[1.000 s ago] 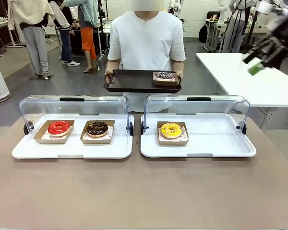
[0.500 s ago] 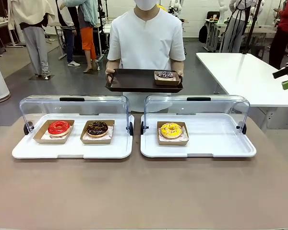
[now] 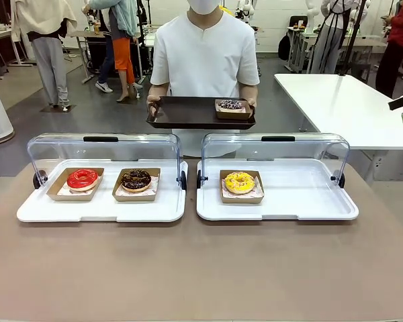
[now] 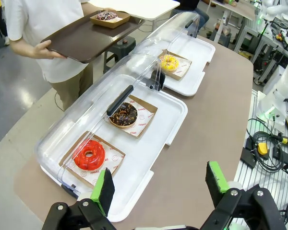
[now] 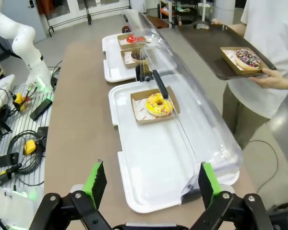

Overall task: Provide the desired donut to the person.
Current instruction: Pick up and lift the Paper togo box containing the Donut pointed at by the person.

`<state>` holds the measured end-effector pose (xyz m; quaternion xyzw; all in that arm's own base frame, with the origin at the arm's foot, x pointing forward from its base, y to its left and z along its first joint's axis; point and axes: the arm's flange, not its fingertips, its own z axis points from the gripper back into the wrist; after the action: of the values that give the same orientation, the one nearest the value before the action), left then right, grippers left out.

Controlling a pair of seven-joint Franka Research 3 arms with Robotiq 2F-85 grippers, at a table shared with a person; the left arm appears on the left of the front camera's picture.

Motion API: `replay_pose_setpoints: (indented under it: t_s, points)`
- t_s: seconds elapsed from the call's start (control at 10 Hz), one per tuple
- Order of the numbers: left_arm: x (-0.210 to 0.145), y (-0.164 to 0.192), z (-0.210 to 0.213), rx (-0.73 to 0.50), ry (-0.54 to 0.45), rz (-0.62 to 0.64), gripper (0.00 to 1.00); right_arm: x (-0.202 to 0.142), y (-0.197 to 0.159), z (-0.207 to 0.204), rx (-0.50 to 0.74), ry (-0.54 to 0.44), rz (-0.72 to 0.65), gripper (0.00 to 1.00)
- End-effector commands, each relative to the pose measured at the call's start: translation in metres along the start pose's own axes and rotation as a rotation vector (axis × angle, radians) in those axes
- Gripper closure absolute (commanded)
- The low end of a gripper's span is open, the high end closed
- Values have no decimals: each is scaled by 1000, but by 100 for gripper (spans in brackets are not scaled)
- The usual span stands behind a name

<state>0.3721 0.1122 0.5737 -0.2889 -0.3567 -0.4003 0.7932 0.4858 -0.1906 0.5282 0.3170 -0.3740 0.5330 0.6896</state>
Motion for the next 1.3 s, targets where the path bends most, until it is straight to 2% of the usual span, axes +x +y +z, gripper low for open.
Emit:
replay_pose_setpoints:
  t_s: [0.0, 1.2]
  points:
    - [1, 0, -1, 1, -2, 0, 0, -8, 1, 2, -8, -13, -18, 0]
    - [1, 0, -1, 1, -2, 0, 0, -8, 1, 2, -8, -13, -18, 0]
